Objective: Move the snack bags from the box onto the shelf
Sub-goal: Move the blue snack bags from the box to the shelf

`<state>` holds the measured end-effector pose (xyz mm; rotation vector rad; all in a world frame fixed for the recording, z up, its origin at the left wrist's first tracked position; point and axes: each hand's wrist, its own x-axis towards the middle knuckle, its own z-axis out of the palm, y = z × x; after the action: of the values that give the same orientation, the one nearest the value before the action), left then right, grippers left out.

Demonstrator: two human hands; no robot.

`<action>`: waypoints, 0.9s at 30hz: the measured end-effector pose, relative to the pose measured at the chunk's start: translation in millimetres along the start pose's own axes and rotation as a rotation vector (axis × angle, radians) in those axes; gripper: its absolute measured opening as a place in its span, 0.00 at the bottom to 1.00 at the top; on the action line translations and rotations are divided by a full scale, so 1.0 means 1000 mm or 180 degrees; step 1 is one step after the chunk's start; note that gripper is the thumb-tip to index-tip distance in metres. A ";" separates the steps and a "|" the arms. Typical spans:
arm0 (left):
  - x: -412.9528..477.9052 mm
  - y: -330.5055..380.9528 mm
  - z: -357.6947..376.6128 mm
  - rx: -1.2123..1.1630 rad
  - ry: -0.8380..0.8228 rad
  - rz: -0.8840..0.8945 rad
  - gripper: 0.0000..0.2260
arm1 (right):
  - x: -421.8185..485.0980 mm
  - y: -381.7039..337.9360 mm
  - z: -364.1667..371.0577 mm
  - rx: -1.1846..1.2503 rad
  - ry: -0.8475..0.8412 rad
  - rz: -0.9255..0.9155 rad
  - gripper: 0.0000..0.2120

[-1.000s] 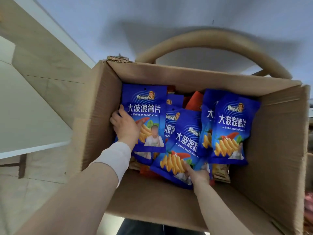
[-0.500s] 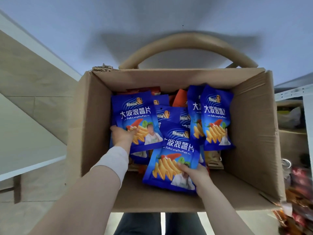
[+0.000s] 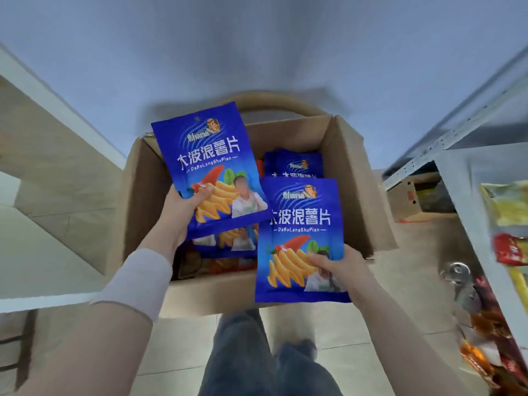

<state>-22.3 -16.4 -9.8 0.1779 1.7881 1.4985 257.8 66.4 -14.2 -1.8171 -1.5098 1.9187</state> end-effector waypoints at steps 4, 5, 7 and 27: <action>-0.059 0.040 0.088 -0.0007 -0.0484 0.0461 0.15 | -0.068 0.014 -0.089 0.0402 0.0725 -0.0441 0.08; -0.073 0.048 0.116 0.0011 -0.0655 0.0579 0.13 | -0.081 0.019 -0.113 0.0442 0.0878 -0.0513 0.09; -0.102 0.062 0.173 0.0108 -0.1017 0.0729 0.10 | -0.108 0.029 -0.158 0.0519 0.1242 -0.0621 0.09; -0.252 0.157 0.682 0.0370 -0.3512 0.1814 0.11 | -0.193 0.040 -0.555 0.1717 0.4202 -0.0913 0.13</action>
<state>524.3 417.6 246.5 1.3682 0.9185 1.2193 777.4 234.6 206.4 -1.7598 -0.6196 0.5322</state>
